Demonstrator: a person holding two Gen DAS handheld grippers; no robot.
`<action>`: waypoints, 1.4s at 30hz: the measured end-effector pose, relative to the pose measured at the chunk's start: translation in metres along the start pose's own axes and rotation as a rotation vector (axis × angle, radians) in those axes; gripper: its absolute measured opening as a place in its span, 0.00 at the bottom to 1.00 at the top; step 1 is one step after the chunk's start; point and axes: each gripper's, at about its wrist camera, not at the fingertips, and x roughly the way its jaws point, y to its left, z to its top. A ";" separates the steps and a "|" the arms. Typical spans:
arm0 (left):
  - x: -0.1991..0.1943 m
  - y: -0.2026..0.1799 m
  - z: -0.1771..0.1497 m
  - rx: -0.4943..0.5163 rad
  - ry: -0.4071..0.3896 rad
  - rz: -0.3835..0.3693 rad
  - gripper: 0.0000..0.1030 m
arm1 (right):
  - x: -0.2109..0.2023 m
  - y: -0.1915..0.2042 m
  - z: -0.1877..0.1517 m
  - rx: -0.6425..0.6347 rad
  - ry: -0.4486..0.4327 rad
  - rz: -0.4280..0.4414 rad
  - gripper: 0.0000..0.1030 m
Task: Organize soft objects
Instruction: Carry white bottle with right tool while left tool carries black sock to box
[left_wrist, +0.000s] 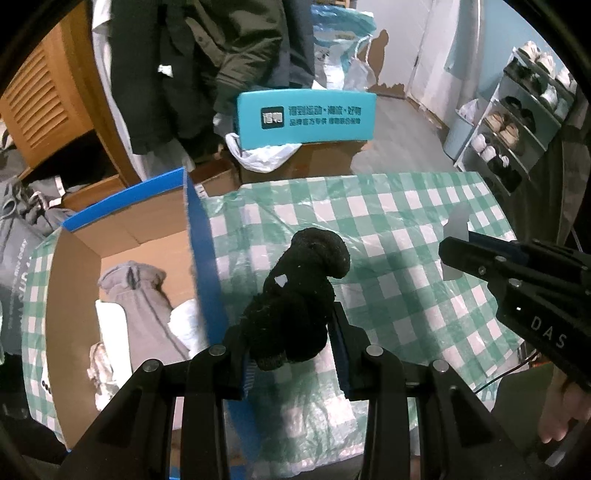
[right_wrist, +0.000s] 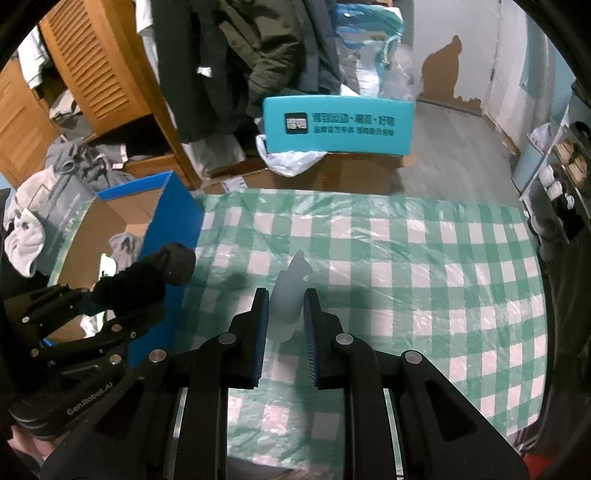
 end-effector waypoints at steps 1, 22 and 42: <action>-0.003 0.003 -0.001 -0.003 -0.005 0.001 0.34 | -0.001 0.004 0.000 -0.007 -0.002 0.002 0.16; -0.036 0.073 -0.020 -0.123 -0.054 0.033 0.34 | 0.001 0.081 0.012 -0.125 -0.009 0.050 0.16; -0.033 0.148 -0.044 -0.258 -0.028 0.075 0.34 | 0.027 0.163 0.022 -0.227 0.045 0.129 0.16</action>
